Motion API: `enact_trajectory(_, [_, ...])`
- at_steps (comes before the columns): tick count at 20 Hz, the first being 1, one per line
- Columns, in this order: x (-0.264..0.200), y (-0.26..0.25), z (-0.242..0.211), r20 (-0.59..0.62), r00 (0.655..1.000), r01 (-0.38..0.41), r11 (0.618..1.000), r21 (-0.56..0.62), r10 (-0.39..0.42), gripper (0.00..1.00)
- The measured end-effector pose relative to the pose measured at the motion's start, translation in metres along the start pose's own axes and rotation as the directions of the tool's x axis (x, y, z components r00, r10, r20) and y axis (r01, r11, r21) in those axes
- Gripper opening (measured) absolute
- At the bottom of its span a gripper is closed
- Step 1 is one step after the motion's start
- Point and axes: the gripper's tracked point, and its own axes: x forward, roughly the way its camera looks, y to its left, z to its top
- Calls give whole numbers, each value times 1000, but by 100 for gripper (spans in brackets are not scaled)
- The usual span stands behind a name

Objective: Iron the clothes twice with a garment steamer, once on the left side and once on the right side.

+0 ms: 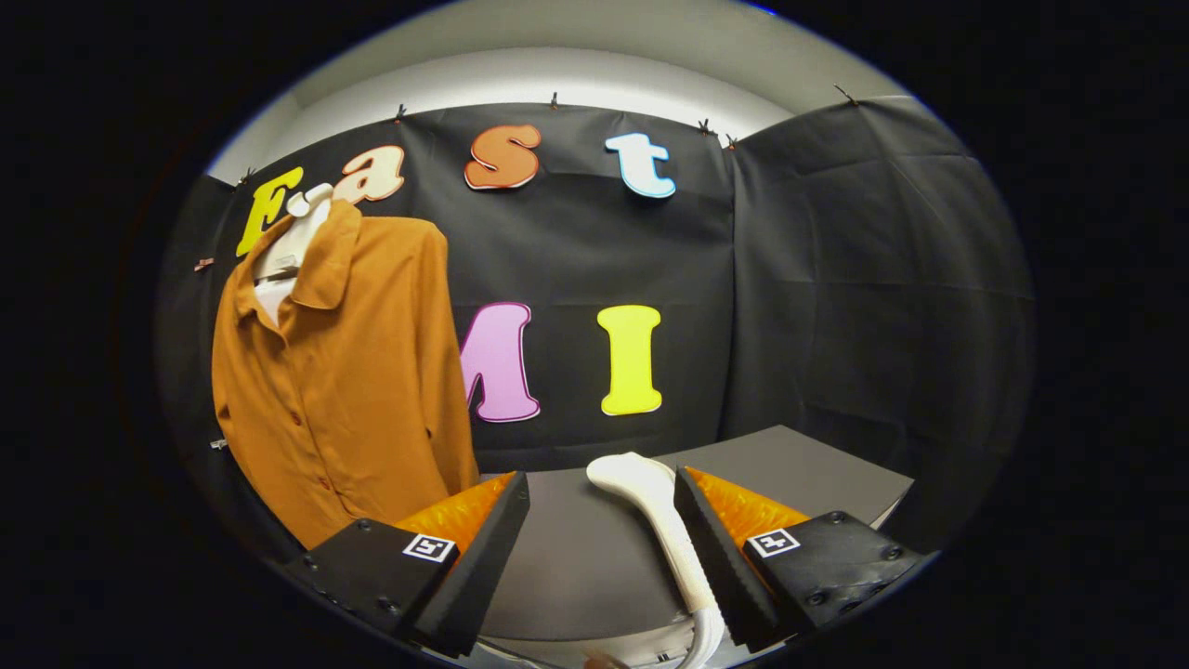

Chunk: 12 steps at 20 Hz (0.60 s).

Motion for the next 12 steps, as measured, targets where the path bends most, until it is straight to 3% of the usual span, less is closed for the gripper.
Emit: enact_trajectory(12, [67,-41,-71,-243,970,1,999,49,11,99])
